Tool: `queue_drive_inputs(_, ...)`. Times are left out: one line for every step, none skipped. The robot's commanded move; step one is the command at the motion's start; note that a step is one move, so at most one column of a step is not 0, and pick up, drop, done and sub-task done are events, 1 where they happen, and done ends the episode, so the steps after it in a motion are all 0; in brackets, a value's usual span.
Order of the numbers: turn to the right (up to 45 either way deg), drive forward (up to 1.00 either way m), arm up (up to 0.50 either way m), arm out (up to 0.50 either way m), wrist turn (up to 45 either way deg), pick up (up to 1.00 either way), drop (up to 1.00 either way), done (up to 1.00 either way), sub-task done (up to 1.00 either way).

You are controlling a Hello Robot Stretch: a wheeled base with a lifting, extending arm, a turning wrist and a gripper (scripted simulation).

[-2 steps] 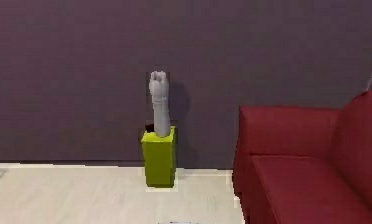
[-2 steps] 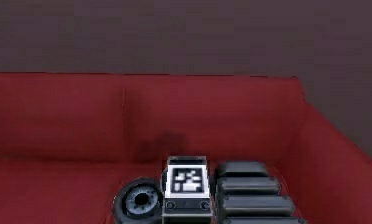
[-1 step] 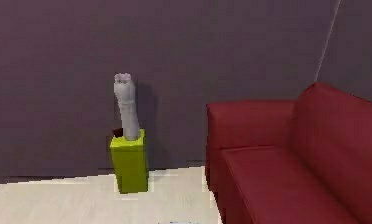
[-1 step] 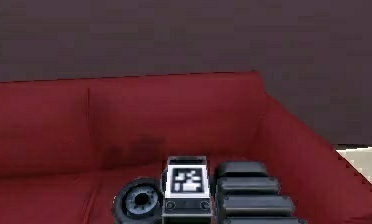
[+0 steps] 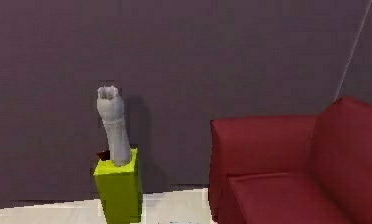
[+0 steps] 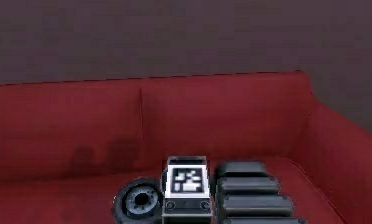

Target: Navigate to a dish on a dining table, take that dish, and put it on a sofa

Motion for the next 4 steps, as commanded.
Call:
queue_drive_inputs(-45.0, 0.0, 0.0, 0.0, 0.0, 0.0, 0.0, 0.0, 0.0)
queue_drive_inputs(-45.0, 0.0, 0.0, 0.0, 0.0, 0.0, 0.0, 0.0, 0.0)
queue_drive_inputs(-18.0, 0.0, 0.0, 0.0, 0.0, 0.0, 0.0, 0.0, 0.0)
queue_drive_inputs(45.0, 0.0, 0.0, 0.0, 0.0, 0.0, 0.0, 0.0, 0.0)
